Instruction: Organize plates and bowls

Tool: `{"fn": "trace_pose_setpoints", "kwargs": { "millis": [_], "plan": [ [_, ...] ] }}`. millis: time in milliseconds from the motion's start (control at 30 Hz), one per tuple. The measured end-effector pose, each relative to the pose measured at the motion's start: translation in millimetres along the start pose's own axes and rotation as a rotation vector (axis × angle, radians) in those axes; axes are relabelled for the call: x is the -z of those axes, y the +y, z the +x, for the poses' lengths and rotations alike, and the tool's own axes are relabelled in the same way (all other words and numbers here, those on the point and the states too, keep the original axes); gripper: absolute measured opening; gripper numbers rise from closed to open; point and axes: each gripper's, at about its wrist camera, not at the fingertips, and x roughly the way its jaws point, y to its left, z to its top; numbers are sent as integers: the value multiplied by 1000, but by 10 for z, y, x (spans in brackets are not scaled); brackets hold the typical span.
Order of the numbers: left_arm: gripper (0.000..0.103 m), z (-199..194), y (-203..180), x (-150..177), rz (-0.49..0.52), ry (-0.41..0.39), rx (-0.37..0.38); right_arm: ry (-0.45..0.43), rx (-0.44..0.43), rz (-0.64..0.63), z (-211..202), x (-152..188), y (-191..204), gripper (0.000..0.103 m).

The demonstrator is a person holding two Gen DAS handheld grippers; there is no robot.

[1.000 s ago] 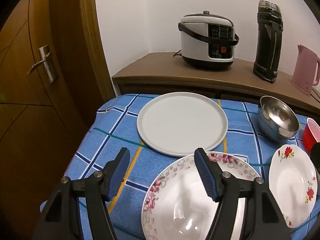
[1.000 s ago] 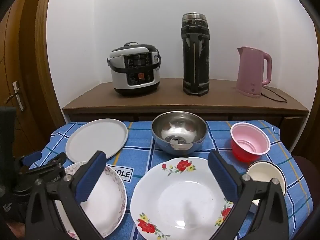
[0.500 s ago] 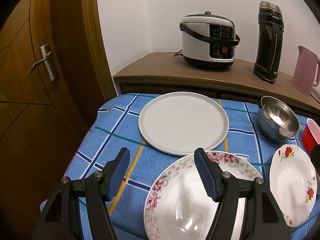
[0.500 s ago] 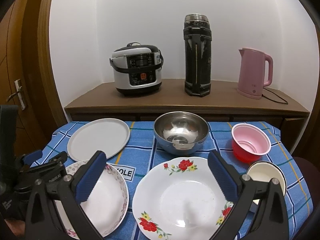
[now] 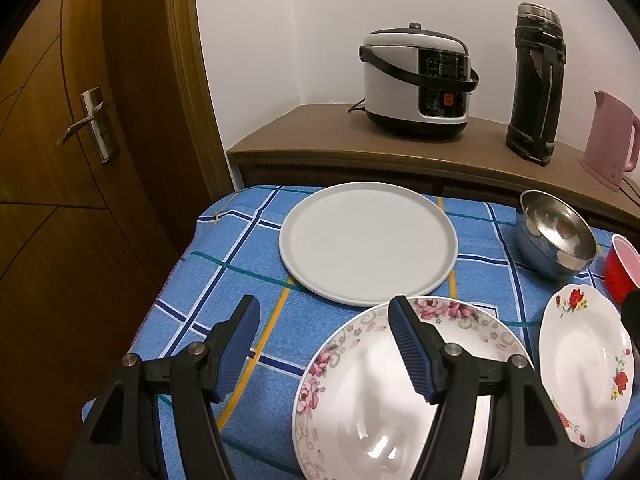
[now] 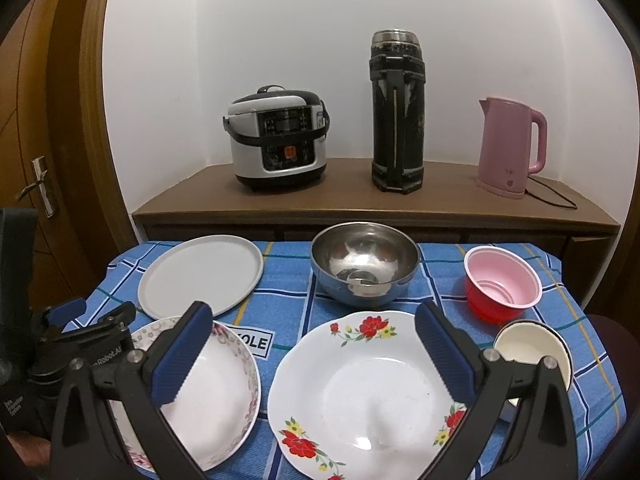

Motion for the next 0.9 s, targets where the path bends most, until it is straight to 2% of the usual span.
{"fn": "trace_pose_setpoints", "kwargs": {
  "millis": [533,600,767,900],
  "plan": [
    [69,-2,36,36,14,13,12,14,-15,-15,-15,26,21,102],
    [69,-2,84,66,28,19,35,23,-27,-33,-19,68,10,99],
    [69,8,248,145,23,38,57,112,-115,-37,45,178,-34,76],
    [69,18,355,225,27,46,31,189,-206,-47,77,318,0,67]
  ]
}}
